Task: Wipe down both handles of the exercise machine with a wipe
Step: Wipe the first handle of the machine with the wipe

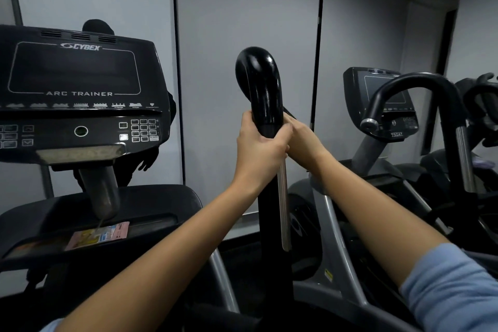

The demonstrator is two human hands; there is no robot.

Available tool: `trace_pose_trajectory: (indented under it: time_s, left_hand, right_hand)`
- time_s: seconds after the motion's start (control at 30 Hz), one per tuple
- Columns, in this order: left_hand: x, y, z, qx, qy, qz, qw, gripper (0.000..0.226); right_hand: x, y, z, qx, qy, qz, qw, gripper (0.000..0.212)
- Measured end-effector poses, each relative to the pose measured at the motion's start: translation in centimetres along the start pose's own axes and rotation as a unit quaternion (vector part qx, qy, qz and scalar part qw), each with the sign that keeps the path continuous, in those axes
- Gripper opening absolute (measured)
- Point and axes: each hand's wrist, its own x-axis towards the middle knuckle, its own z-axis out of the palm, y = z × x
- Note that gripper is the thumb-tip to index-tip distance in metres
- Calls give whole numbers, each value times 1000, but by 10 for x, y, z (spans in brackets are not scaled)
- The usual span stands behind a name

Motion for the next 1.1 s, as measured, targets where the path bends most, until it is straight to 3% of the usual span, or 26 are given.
trace_pose_trajectory:
  time_s: [0.07, 0.13, 0.2, 0.23, 0.3, 0.33, 0.37, 0.47, 0.53, 0.57, 0.67, 0.73, 0.83, 0.93, 1.0, 1.1]
  left_hand:
    - [-1, 3, -1, 1, -2, -1, 1000, 34]
    - [-3, 6, -1, 3, -5, 1, 1000, 32]
    - [-5, 8, 0, -4, -7, -4, 1000, 26]
    - [-5, 9, 0, -8, -8, -5, 1000, 24]
    - [-5, 9, 0, -8, -10, -6, 1000, 22]
    - [-5, 9, -1, -6, -11, -8, 1000, 22]
    - [-5, 10, -1, -7, -12, -10, 1000, 22]
    - [-5, 10, -1, -9, -15, -11, 1000, 23]
    - [-5, 10, -1, -6, -15, -11, 1000, 24]
    - [-4, 9, -1, -6, -13, -10, 1000, 24]
    - [-2, 3, -2, -5, -10, -4, 1000, 23]
    - [-1, 2, -1, -4, -10, -1, 1000, 24]
    - [-1, 4, -1, -4, -9, 3, 1000, 26]
    - [-3, 8, -1, -5, -10, -1, 1000, 28]
    - [-5, 10, -1, -9, -14, -4, 1000, 29]
    - [-6, 10, -1, -10, -14, -4, 1000, 21]
  right_hand:
    - [-10, 13, 14, -137, 51, -68, 987, 50]
    - [-21, 21, 23, -133, 61, -87, 985, 49]
    - [-24, 13, 10, -22, 113, -20, 993, 50]
    - [-24, 8, 1, 82, 168, 55, 981, 48]
    - [-5, -3, -27, 246, 242, 246, 906, 39]
    - [10, -11, -41, 305, 266, 281, 870, 36]
    - [25, -18, -50, 321, 288, 260, 864, 35]
    - [50, -38, -57, 240, 254, 107, 931, 41]
    - [52, -36, -49, 168, 200, 78, 962, 33]
    - [51, -36, -49, 154, 169, 71, 971, 20]
    - [43, -25, -31, 155, 108, 34, 981, 36]
    - [31, -23, -25, 136, 59, 30, 988, 24]
    - [20, -2, -7, 55, 46, -39, 997, 42]
    - [4, 13, 8, -39, 16, -25, 999, 61]
    - [-11, 22, 14, -34, 48, -28, 998, 72]
    - [-30, 27, 0, 51, 71, 58, 994, 53]
